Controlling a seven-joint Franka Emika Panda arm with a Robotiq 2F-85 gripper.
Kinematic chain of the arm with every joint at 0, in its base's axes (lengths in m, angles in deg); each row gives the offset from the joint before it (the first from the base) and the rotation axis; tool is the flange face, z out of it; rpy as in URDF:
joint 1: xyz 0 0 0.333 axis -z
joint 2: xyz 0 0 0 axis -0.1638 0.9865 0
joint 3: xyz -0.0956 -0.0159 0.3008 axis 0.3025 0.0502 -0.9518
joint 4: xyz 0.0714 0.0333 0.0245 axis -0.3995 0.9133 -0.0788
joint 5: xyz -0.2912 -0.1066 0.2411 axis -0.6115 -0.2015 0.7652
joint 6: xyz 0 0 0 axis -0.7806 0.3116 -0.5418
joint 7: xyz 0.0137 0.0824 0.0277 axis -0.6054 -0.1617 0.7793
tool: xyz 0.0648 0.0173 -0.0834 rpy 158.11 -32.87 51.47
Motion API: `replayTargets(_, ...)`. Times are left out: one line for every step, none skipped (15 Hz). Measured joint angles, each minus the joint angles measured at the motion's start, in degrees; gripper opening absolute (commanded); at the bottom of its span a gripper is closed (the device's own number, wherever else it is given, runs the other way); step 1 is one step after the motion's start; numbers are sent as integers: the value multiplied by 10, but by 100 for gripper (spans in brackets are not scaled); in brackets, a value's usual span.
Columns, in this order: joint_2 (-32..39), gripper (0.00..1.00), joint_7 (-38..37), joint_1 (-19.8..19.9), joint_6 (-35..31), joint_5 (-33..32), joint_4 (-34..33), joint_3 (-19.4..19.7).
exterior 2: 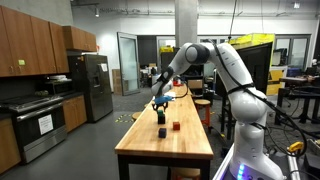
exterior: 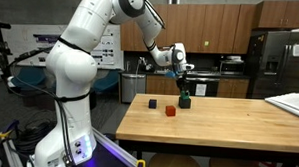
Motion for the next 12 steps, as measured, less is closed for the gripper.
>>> replayTargets(2,28,0,-2,0,0,-1,1)
replayTargets(2,26,0,-4,1,0,-1,2)
replayTargets(1,24,0,-7,1,0,-3,3)
replayTargets(0,24,0,-11,3,0,-3,5)
replayTargets(-1,24,0,-15,5,0,-4,7)
replayTargets(-1,24,0,-21,6,-1,-4,9)
replayTargets(-2,24,0,-26,7,-1,-3,11)
replayTargets(-3,24,0,-31,8,-1,-3,12)
replayTargets(-4,24,0,-37,8,-1,-2,12)
replayTargets(-5,24,0,-43,8,-1,-2,11)
replayTargets(-5,24,0,-49,8,-1,-1,11)
replayTargets(-6,24,0,-56,8,-1,1,11)
